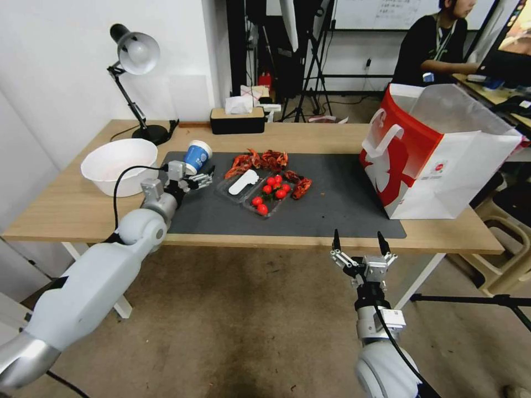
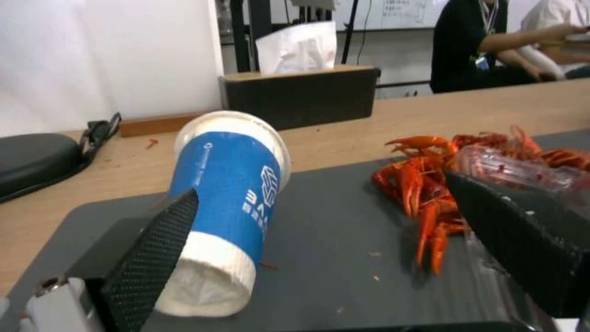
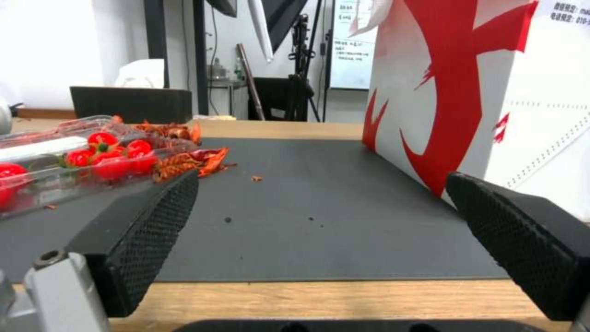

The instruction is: Pick up the trash from the table and place it into the takeout bag.

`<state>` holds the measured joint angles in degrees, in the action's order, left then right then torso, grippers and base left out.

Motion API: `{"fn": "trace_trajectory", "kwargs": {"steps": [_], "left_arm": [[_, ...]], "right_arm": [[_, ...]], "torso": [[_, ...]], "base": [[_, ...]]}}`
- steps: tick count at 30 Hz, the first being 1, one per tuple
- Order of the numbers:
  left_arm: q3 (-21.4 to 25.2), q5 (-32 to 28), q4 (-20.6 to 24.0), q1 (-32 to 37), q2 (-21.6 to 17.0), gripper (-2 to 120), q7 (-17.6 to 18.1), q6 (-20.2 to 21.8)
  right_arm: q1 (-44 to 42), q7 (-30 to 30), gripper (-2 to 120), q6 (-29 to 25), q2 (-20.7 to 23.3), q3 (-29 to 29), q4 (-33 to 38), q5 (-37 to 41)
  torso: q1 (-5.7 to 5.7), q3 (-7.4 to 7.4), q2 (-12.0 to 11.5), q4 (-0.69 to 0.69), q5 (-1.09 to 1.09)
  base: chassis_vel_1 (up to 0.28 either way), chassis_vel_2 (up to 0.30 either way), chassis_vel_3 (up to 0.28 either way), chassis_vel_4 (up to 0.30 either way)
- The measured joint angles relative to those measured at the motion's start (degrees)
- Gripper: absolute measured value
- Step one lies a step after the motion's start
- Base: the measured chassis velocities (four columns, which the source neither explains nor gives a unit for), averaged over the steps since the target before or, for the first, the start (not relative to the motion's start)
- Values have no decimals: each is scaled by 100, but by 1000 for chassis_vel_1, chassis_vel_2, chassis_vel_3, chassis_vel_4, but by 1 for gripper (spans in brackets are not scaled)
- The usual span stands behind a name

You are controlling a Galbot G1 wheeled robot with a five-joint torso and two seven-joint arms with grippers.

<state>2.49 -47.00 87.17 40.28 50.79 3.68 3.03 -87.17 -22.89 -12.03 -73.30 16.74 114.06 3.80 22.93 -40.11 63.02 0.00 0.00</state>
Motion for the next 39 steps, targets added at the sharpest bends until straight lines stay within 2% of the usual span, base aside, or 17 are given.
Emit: {"fn": "trace_trajectory", "kwargs": {"steps": [4,13,16,18,24,27,28,30,35,38,39], "left_arm": [[-219,-18,-166,-200,42,100,0,14],[-924,81,-1124,-1177,265,100,-34,-9],[-976,153,-1274,-1294,310,100,-53,-20],[-1144,235,-1657,-1539,392,100,-134,-27],[-1255,334,-2013,-1757,425,100,-155,146],[-1273,384,-2068,-1789,344,89,-153,565],[-1273,384,-2068,-1789,344,89,-153,565],[-1270,386,-2069,-1789,337,79,-153,632],[-1263,385,-2071,-1787,351,68,-156,639],[-1260,387,-2078,-1783,356,51,-170,627],[-1260,387,-2078,-1783,356,51,-170,627]], "right_arm": [[3,-5,100,1,0,15,0,0],[52,-15,100,4,2,20,-19,23],[57,-22,100,4,10,20,-20,28],[72,-40,100,5,37,33,-19,36],[79,-44,100,5,35,31,-17,39],[82,-44,100,5,8,15,-19,39],[82,-44,100,5,8,15,-19,39],[89,-43,100,5,-5,11,-27,39],[83,-43,100,5,-17,8,-40,39],[71,-43,100,5,-23,9,-42,34],[71,-43,100,5,-23,9,-42,34]], "torso": [[0,0,0,0,-1],[0,0,0,0,0],[0,0,1,0,-1],[0,0,1,0,0],[0,0,0,0,0],[-1,0,0,-1,1],[-1,0,0,-1,1],[-1,0,1,-1,0],[-1,0,0,0,0],[-1,0,1,0,0],[-1,0,1,0,0]], "base": [[0,0,0,0],[0,0,0,0],[0,0,0,0],[0,0,0,0],[0,0,0,0],[0,0,0,0],[0,0,0,0],[0,0,0,0],[0,0,0,0],[0,0,0,0],[0,0,0,0]]}}
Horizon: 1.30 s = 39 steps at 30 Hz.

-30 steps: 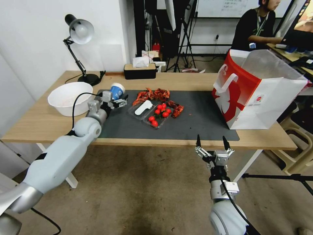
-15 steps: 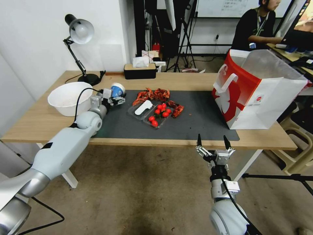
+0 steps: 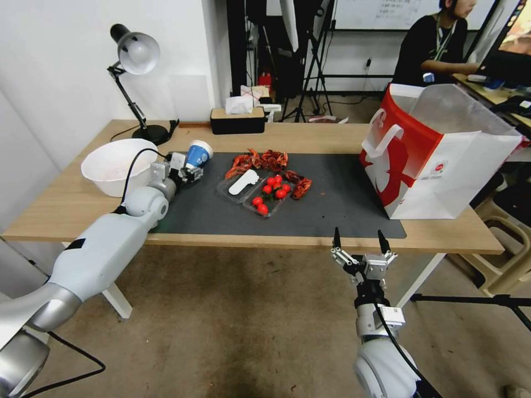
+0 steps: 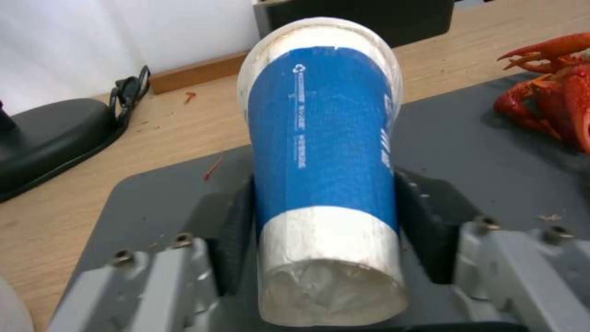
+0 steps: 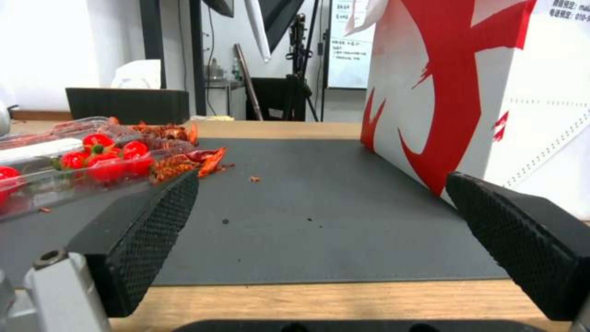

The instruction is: Pick up the trash from the table and place it into the takeout bag.

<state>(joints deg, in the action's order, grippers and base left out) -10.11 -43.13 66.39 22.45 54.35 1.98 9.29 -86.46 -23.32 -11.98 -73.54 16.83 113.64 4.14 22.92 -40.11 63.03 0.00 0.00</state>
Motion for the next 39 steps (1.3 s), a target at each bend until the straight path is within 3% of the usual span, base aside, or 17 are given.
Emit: {"fn": "trace_trajectory", "kwargs": {"steps": [12,29,33,39], "left_arm": [[-67,142,-5,-12,-25,5,-216,-363],[-264,34,572,-251,-68,2,-261,-704],[-720,-308,1267,-655,12,2,-242,-734],[-1492,-634,1755,-1470,363,2,-171,-727]], "right_arm": [[12,1,100,0,-4,-1,-1,-6],[14,1,100,0,-4,-5,5,-9],[6,2,100,-3,-9,-4,12,-13],[-19,3,100,-5,-37,8,27,-26]], "torso": [[0,0,0,0,1],[0,0,0,-1,1],[0,0,0,0,-1],[0,0,0,0,-2]], "base": [[0,0,0,0],[0,0,0,0],[0,0,0,0],[0,0,0,0]]}}
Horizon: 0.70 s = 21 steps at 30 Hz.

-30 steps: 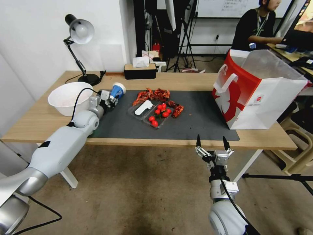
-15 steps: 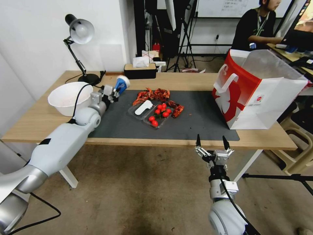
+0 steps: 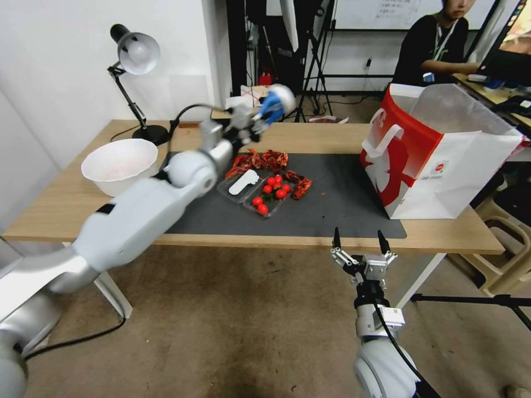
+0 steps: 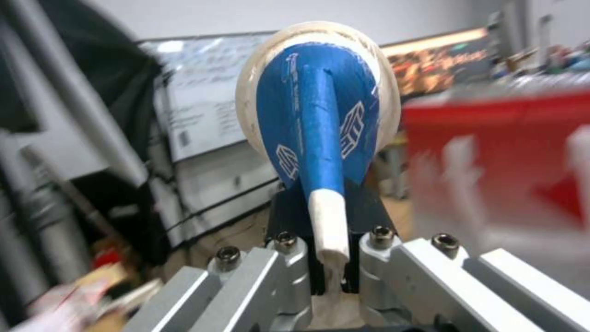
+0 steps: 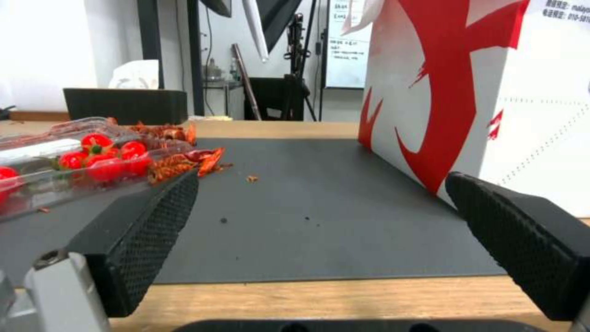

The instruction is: Pick up the trash from the table and place it into the takeout bag.

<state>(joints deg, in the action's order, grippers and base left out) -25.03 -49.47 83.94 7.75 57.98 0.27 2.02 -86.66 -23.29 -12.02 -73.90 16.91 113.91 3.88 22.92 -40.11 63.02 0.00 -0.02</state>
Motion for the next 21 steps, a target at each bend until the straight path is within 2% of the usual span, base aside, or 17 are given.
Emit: {"fn": "trace_trajectory", "kwargs": {"steps": [2,3,4,6,7,9,11,13,14,18,21], "left_arm": [[-432,-239,70,-564,386,2,88,40],[-432,-239,70,-564,386,2,88,40],[-585,-321,30,-771,568,2,113,55],[-934,-466,-177,-1224,1053,2,146,71],[-934,-466,-177,-1224,1053,2,146,71],[-1181,-544,-403,-1515,1462,2,148,74],[-1235,-561,-470,-1582,1572,2,148,75],[-1405,-593,-712,-1785,1924,2,128,75],[-1405,-593,-712,-1785,1924,2,128,75],[-1592,-597,-1135,-1971,2506,2,98,63],[-1636,-597,-1292,-1995,2711,2,76,56]], "right_arm": [[-34,0,100,-4,-12,24,5,-5],[-34,0,100,-4,-12,24,5,-5],[-38,0,100,-5,-14,26,8,-7],[-37,0,100,-6,-34,38,9,-11],[-37,0,100,-6,-34,38,9,-11],[-35,0,100,-6,-64,39,7,-18],[-35,0,100,-6,-72,39,5,-22],[-32,0,100,-6,-93,39,-8,-31],[-32,0,100,-6,-93,39,-8,-31],[-35,-1,100,-9,-133,36,-18,-67],[-57,-2,100,-14,-148,36,-17,-91]], "torso": [[0,0,0,0,0],[0,0,0,0,0],[0,0,0,0,0],[0,0,0,1,0],[0,0,0,1,0],[0,0,0,0,1],[0,0,0,0,1],[0,0,0,0,1],[0,0,0,0,1],[1,0,0,1,0],[0,0,0,1,1]], "base": [[0,0,0,0],[0,0,0,0],[0,0,0,0],[0,0,0,0],[0,0,0,0],[0,0,0,0],[0,0,0,0],[0,0,0,0],[0,0,0,0],[0,0,0,0],[0,0,0,0]]}}
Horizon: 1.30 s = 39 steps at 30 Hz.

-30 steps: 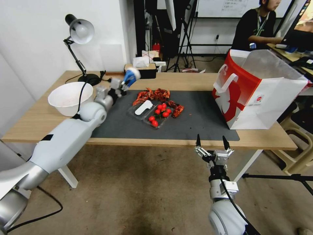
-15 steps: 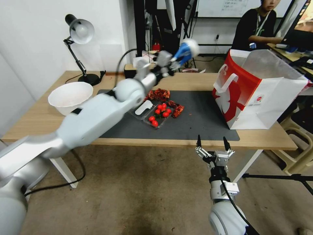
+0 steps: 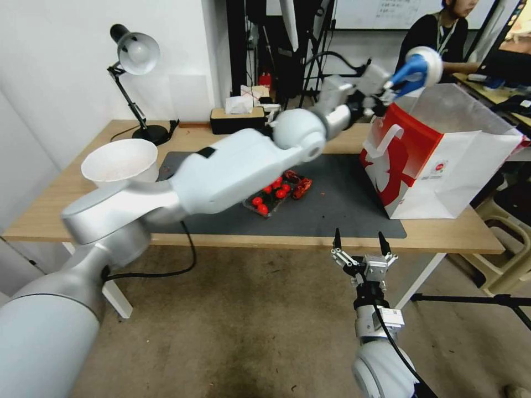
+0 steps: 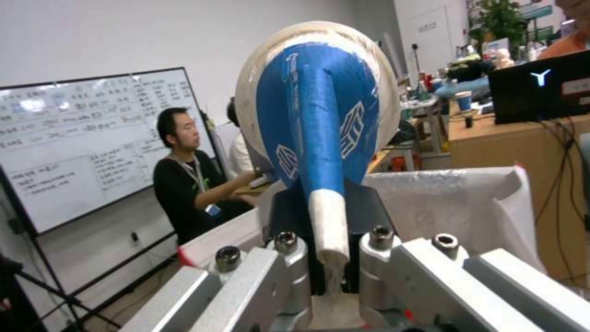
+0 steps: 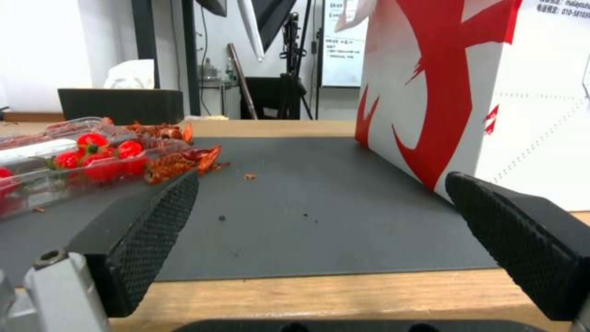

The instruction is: Pick up the trash from the table and place it into the takeout bag.

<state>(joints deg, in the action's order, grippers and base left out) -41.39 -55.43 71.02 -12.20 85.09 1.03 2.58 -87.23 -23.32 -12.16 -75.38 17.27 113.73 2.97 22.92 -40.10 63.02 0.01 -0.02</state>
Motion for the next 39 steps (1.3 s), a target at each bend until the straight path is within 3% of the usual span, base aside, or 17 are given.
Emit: {"fn": "trace_trajectory", "kwargs": {"steps": [12,24,27,28,30,32,39], "left_arm": [[-172,15,-499,-28,653,2,-81,-59],[-254,28,-564,21,727,6,-104,-122],[-262,30,-547,37,723,15,-93,-122],[-264,31,-541,55,718,28,-80,-122],[-263,32,-540,58,714,41,-73,-119],[-259,32,-540,59,714,44,-72,-118],[-186,37,-541,67,709,71,-44,-110]], "right_arm": [[-11,-16,100,-7,-47,7,24,-15],[90,-20,100,2,-39,-37,-46,-9],[109,-19,100,7,-41,-43,-57,-6],[115,-21,100,12,-39,-45,-61,-2],[112,-23,100,14,-38,-44,-61,0],[110,-24,100,15,-37,-44,-61,0],[110,-28,100,20,-35,-41,-58,3]], "torso": [[0,0,0,-1,0],[0,0,0,-1,2],[0,0,0,-2,2],[0,0,0,-2,2],[0,0,0,-1,2],[0,0,0,-1,2],[0,0,0,-1,2]], "base": [[0,0,0,0],[0,0,0,0],[0,0,0,0],[0,0,0,0],[0,0,0,0],[0,0,0,0],[0,0,0,0]]}}
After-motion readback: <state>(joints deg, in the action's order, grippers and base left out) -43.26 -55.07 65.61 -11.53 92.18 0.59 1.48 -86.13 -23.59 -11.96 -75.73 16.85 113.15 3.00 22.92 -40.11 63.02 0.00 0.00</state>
